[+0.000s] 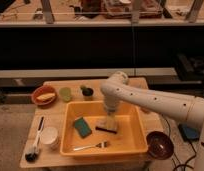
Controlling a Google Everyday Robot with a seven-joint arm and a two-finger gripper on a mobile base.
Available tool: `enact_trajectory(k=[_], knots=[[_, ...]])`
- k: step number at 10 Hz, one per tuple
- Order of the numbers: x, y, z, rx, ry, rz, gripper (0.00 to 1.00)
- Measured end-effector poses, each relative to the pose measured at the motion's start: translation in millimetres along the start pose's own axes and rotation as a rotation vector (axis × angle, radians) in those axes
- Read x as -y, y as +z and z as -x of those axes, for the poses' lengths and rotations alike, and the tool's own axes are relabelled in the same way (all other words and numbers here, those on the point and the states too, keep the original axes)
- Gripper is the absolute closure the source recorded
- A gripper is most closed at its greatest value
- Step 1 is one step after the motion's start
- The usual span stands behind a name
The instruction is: Wipe purple bowl with eraser
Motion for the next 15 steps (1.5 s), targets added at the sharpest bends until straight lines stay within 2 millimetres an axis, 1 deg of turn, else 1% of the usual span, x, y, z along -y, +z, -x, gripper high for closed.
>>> enact_trajectory(k=[4, 7, 8, 14, 15], knots=[[-2, 1, 1, 0.007, 0.007, 0.006, 0.20], [-22, 21, -3, 0.027, 0.045, 0.029, 0.20], [-25, 21, -3, 0.032, 0.058, 0.027, 0.20], [-27, 21, -4, 0.042, 0.067, 0.018, 0.20], [-28, 26, -10, 0.068, 0.079, -0.010, 0.20]])
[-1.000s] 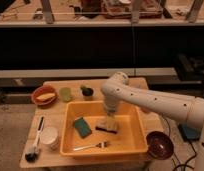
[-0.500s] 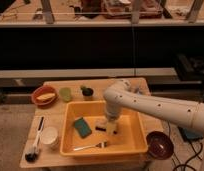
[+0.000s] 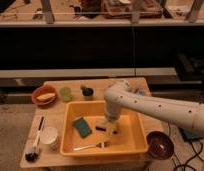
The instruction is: Wipe purple bowl with eraser
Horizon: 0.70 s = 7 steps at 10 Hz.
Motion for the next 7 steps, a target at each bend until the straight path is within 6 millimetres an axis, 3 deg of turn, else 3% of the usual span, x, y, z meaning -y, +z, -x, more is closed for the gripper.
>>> enact_trajectory(k=[7], knots=[[-1, 46, -18, 0.042, 0.038, 0.081, 0.21]])
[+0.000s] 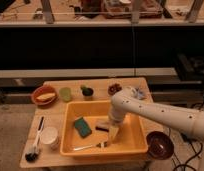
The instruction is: Wipe purple bowl with eraser
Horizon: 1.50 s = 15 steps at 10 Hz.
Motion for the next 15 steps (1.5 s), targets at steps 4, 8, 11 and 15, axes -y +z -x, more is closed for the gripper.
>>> enact_trajectory(k=[4, 8, 11, 15], knots=[[-5, 8, -2, 0.015, 0.005, 0.023, 0.57], [-2, -7, -3, 0.001, -0.004, -0.007, 0.94], [9, -59, 2, -0.044, -0.027, -0.054, 1.00], [30, -148, -21, -0.018, -0.023, -0.043, 1.00]])
